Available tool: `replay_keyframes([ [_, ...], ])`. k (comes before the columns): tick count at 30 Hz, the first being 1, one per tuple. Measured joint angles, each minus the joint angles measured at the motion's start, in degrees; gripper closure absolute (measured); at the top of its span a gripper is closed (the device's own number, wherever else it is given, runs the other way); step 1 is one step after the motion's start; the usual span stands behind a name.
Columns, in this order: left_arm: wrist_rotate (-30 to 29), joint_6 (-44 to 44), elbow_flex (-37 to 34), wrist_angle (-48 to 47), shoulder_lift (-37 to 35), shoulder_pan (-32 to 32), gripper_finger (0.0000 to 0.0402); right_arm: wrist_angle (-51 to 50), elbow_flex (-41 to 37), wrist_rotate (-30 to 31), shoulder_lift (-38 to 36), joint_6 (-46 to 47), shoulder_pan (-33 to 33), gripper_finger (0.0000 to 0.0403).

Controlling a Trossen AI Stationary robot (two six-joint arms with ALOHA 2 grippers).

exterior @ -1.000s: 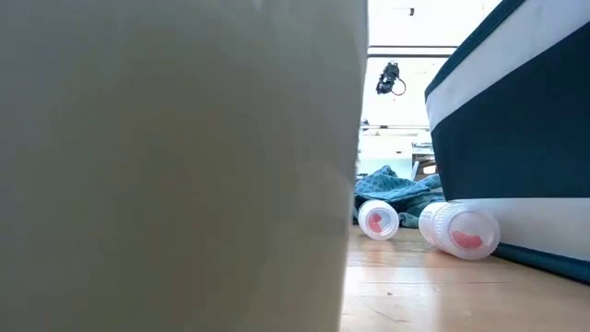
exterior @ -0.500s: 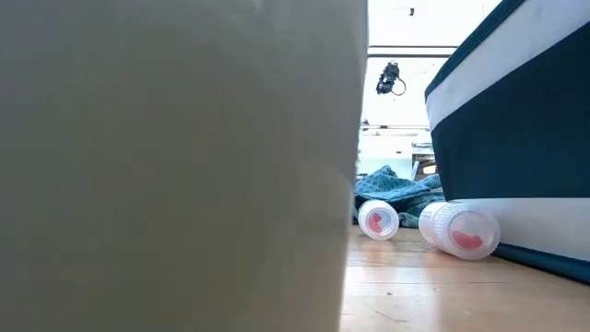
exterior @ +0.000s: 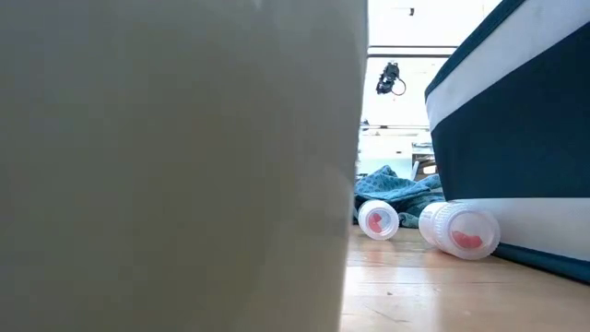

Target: Pick & place medical supplies in basket/bin

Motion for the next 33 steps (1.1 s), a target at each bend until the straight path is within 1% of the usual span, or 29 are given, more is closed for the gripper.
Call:
replay_keyframes([
  [6, 0.0, -0.5, 0.0, 0.8, 0.0, 0.0, 0.0282, 1.9, 0.0, 0.5, 0.0, 0.0, 0.0, 0.0387],
  [10, 0.0, -3.6, 0.0, 0.8, 0.0, 0.0, 0.0282, 2.8, 0.0, 5.7, 0.0, 1.5, 0.0, 0.0387],
  [12, 0.0, -5.2, 0.0, 0.8, 0.0, 0.0, 0.0282, 2.8, 0.0, 6.9, 0.0, 3.7, 0.0, 0.0387],
  [16, -1.0, -6.1, 0.0, 0.9, 0.0, 0.0, 0.0282, 2.2, 0.0, 6.8, 0.0, 5.1, 0.0, 0.0387],
  [19, -3.3, -8.0, 0.0, 0.9, 0.0, 0.0, 0.0281, 2.2, 0.0, 6.8, 0.1, 8.1, -0.1, 0.0386],
  [21, -3.3, -8.1, 0.0, 1.0, 0.1, 0.0, 0.0275, 2.0, 0.0, 6.8, 0.3, 10.9, -0.5, 0.0376],
  [24, -3.0, -8.8, 0.0, 1.0, 0.6, 0.0, 0.0246, 1.3, 0.0, 6.8, 2.1, 15.3, -0.9, 0.0338],
  [28, -3.1, -9.7, 0.0, 1.4, 2.2, 0.0, 0.0183, 1.6, 0.0, 6.8, 7.5, 17.3, -1.3, 0.0252],
  [30, -3.2, -9.8, 0.0, 2.9, 3.4, 0.0, 0.0157, 3.9, 0.0, 7.0, 10.5, 17.0, -1.3, 0.0209],
  [33, -3.3, -8.0, 0.0, 6.0, 5.7, 0.0, 0.0142, 8.4, 0.7, 9.0, 15.7, 15.2, -1.3, 0.0165],
])
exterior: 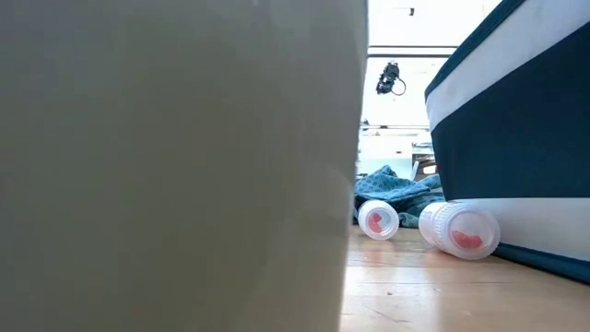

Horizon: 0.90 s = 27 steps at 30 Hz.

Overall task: Pick & place medical supplies in basket/bin
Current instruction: Put the top right white pill bottle into the yellow bin

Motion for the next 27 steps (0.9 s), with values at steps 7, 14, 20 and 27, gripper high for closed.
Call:
replay_keyframes([
  [7, -2.4, 9.0, 5.1, 0.9, 8.4, 1.5, 0.0151, -5.0, 13.6, 2.8, 16.5, -7.7, 0.0, 0.0158],
  [14, -2.8, 9.9, 7.9, 0.8, 19.9, 5.9, 0.0151, -13.9, 29.7, -0.2, 38.1, -16.2, -2.0, 0.0171],
  [20, -4.3, 10.8, 8.2, 7.0, 27.4, 9.7, 0.0151, -22.0, 43.0, -8.7, 55.2, -23.4, -5.8, 0.0171],
  [27, -3.0, 12.5, 8.3, 11.4, 31.0, 13.0, 0.0151, -31.0, 56.9, -16.6, 70.9, -33.3, -6.3, 0.0172],
])
